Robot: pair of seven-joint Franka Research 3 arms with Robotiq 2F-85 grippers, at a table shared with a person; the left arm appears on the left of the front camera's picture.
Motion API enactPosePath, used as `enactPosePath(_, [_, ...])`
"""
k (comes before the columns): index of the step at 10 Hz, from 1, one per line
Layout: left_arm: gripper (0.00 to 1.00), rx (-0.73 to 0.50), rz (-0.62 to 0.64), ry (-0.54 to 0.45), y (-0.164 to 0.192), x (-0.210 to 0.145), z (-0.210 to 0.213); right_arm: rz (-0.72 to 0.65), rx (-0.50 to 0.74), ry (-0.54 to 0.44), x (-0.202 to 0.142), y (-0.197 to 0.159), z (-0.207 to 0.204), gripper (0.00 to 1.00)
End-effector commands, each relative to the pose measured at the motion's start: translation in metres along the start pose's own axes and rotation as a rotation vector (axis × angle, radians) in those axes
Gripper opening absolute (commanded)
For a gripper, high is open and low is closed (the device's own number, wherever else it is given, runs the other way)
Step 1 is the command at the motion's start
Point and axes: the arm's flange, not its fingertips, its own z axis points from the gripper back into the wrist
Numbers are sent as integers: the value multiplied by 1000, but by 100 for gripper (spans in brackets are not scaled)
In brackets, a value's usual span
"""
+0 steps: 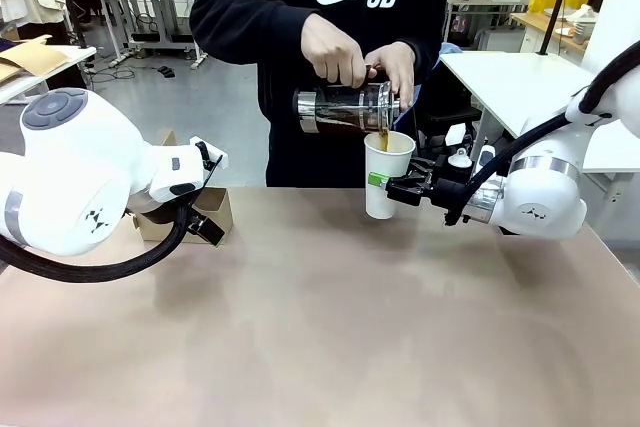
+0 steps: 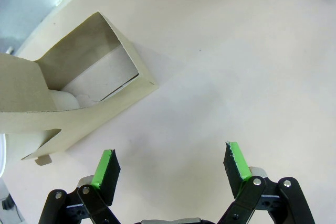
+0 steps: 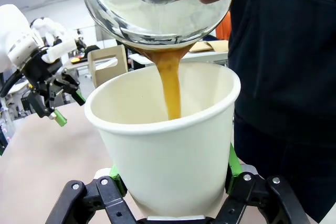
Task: Pour a drink into a cup and package it in a carrier.
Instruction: When a person places the Paper Cup Lid on the 600 ml Paper Cup , lift the 600 ml Paper Cup.
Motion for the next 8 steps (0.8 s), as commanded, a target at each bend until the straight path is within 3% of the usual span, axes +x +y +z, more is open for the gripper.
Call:
enactPosePath(1, [100,-2,2,-1,1,0,0,7,-12,11,4,4,0,81])
enactPosePath(8, [100,-2,2,-1,1,0,0,7,-12,11,4,4,0,81])
